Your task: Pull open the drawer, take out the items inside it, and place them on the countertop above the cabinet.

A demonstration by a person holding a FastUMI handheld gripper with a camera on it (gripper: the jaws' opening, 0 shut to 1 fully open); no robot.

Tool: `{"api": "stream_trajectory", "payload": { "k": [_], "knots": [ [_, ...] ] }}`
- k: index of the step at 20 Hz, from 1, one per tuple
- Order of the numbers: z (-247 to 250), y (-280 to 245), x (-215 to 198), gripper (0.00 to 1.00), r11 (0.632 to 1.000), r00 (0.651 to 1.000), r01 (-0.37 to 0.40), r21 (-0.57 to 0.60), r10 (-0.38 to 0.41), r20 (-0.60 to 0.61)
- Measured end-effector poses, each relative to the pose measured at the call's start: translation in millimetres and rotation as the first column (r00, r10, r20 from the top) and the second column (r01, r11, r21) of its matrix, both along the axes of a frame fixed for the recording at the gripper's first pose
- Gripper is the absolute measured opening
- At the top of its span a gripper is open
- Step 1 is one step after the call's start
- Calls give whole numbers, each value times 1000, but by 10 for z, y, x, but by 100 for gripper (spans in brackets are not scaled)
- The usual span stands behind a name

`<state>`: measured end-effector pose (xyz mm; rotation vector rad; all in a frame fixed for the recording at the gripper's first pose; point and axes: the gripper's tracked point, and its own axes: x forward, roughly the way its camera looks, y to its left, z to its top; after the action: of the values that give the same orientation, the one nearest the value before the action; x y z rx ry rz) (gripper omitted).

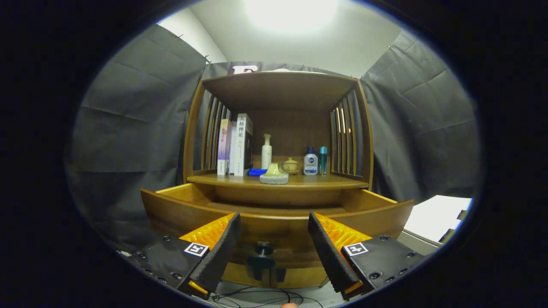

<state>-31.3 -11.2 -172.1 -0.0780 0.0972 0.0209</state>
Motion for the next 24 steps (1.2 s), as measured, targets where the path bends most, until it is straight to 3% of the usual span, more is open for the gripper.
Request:
{"api": "stream_trajectory", "payload": {
  "k": [7,15,24],
  "knots": [
    [-483,29,186,98,1000,995,5,23,-3,-101],
    [-463,-26,265,98,999,996,49,10,-48,-74],
    [-385,-10,594,98,998,997,41,52,-38,-68]
  ]
}}
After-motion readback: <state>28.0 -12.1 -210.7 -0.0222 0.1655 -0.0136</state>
